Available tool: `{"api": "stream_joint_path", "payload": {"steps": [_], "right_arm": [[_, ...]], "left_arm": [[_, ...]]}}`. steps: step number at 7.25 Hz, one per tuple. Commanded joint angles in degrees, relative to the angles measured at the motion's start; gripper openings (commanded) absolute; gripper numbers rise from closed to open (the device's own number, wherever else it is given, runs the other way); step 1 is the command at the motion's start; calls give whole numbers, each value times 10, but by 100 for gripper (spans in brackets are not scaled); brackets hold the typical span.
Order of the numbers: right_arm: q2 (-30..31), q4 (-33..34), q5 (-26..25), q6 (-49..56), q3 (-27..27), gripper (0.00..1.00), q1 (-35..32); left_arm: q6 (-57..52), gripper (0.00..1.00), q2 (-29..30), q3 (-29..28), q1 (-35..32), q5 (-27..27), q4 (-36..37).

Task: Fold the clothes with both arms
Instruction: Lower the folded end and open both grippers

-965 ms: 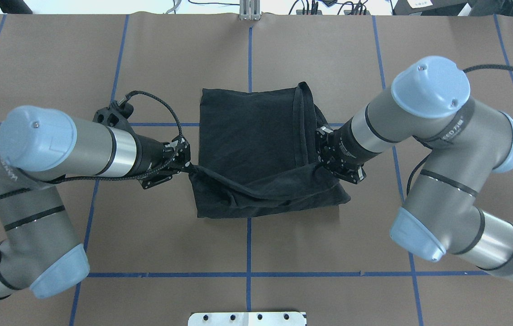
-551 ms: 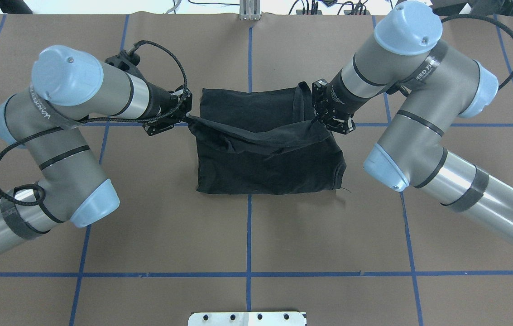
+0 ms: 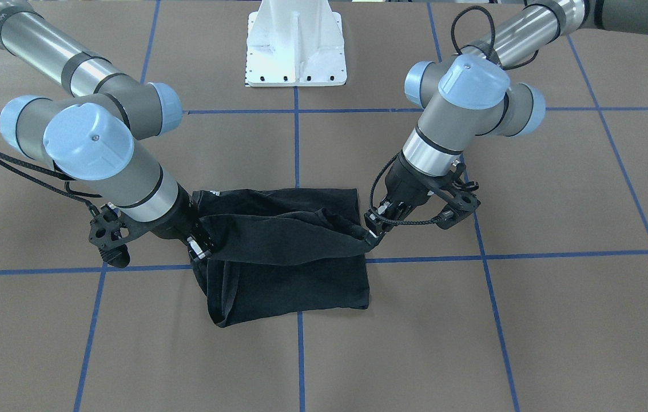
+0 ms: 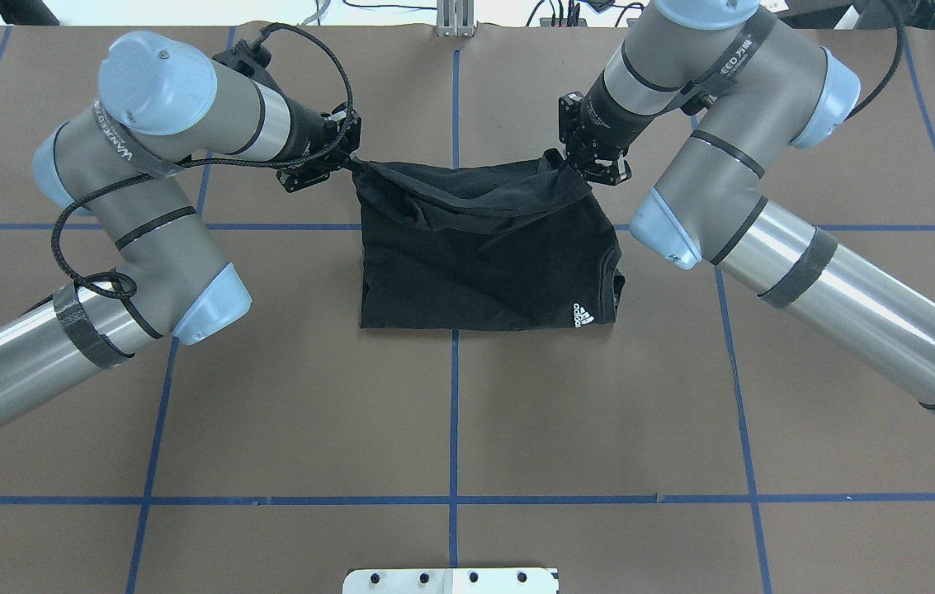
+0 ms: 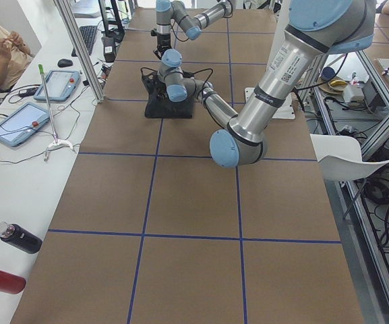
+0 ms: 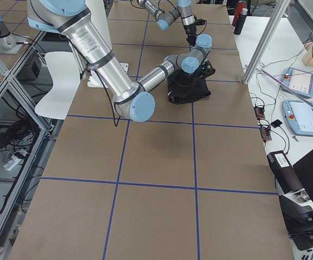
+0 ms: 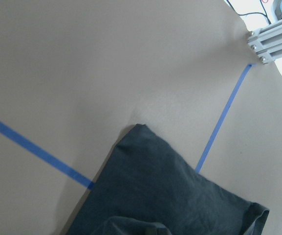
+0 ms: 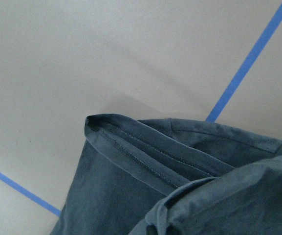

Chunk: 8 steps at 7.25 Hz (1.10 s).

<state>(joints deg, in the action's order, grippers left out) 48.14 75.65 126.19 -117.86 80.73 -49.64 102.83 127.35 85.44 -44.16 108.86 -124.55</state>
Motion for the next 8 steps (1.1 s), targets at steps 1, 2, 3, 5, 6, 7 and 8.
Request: {"api": "stream_joint_path", "payload": {"steps": [1, 2, 3, 5, 6, 7, 8], "right_arm": [[-20, -3, 0, 27, -38, 0, -5], [-33, -3, -1, 33, -59, 0, -6], [-36, -4, -2, 58, -71, 0, -6], [-43, -116, -12, 83, -172, 26, -12], [-71, -134, -35, 117, -215, 99, -13], [-87, -134, -38, 163, -238, 100, -26], [-87, -133, -17, 213, -238, 100, -59]], "left_arm": [[-33, 0, 4, -37, -1, -14, -35], [-33, 0, 6, -38, -1, -14, -37], [-33, 0, 6, -40, -3, -15, -41], [-32, 0, 43, -143, -6, -64, -118], [-34, 48, 78, -217, -22, -75, -165], [-62, 72, 93, -252, -46, -74, -171], [-67, 75, 94, -251, -64, -66, -172]]}}
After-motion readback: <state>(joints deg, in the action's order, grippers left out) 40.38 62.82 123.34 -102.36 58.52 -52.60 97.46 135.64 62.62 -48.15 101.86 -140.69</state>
